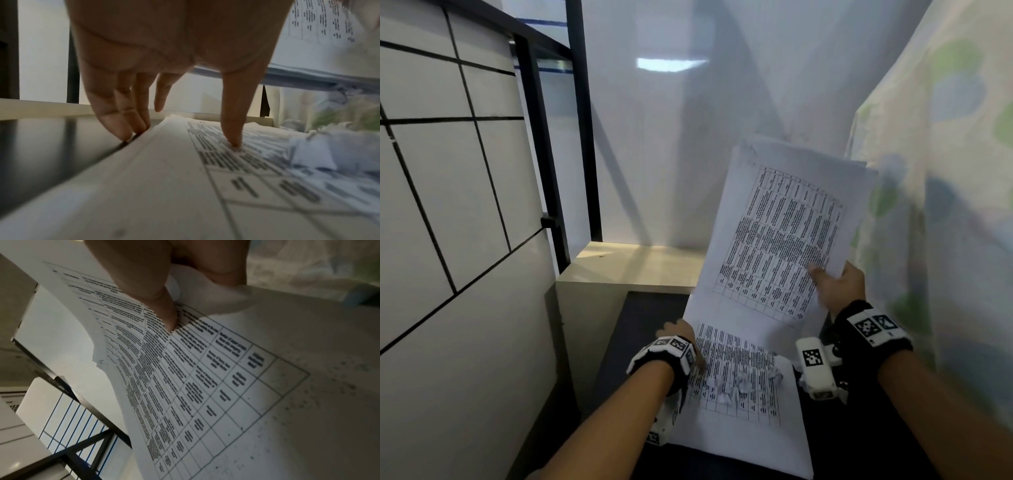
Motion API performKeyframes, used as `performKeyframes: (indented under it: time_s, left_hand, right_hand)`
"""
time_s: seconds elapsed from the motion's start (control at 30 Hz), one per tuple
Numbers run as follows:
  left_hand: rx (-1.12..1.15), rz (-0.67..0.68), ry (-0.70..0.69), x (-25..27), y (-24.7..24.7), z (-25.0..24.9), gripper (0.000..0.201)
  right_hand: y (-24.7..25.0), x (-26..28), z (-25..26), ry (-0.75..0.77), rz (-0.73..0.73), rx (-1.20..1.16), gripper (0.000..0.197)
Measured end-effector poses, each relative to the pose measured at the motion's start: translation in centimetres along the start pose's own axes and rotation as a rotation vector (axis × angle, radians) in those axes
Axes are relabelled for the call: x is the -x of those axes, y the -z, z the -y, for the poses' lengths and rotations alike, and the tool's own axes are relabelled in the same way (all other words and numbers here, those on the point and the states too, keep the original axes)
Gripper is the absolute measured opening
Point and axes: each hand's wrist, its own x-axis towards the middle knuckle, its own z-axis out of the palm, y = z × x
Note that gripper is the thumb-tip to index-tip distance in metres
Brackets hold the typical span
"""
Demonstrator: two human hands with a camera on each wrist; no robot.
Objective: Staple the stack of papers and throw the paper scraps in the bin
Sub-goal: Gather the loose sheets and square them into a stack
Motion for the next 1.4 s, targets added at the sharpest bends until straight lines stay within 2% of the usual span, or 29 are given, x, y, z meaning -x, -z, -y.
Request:
performKeyframes:
  time_s: [0.23, 0.33, 0.57, 0.83, 0.97, 1.1, 1.4]
  left_hand:
    - [0.188, 0.014, 0.040, -0.1, -0.5, -0.6, 0.068]
    - [0.261, -0.004, 0.023, -0.3, -0.6, -0.6, 0.050]
    - [0.456, -0.032, -0.132, 0.1, 1.1, -0.1, 0.042]
    - [0.630, -0.211, -0.330, 1.5, 3.9, -2.8, 0.018]
    - [0.694, -0.307, -0.343, 1.9, 5.9, -2.3, 0.025]
    - [0.827, -0.354, -0.320, 2.6, 7.6, -1.0, 0.027]
    - [1.024, -0.293, -0.350, 5.2, 11.1, -0.4, 0.034]
  right_hand:
    - [1.5, -0.6, -0.5, 0.004, -0.031, 0.016, 0.030]
    - [2.0, -0.6, -0.5, 0.019, -0.039, 0.010, 0.030]
    - [2.5, -0.6, -0.4, -0.016, -0.077, -0.015, 0.037]
    - [3.5, -0.1, 2.5, 0.029, -0.095, -0.074, 0.060]
    - [3.6, 0.2, 3.9, 0.030, -0.108, -0.139, 0.062]
    - [3.6, 0.5, 5.0, -0.032, -0.061, -0.174, 0.044]
    - [0.9, 1.2, 4.9, -0.142, 0.138, -0.211, 0.037]
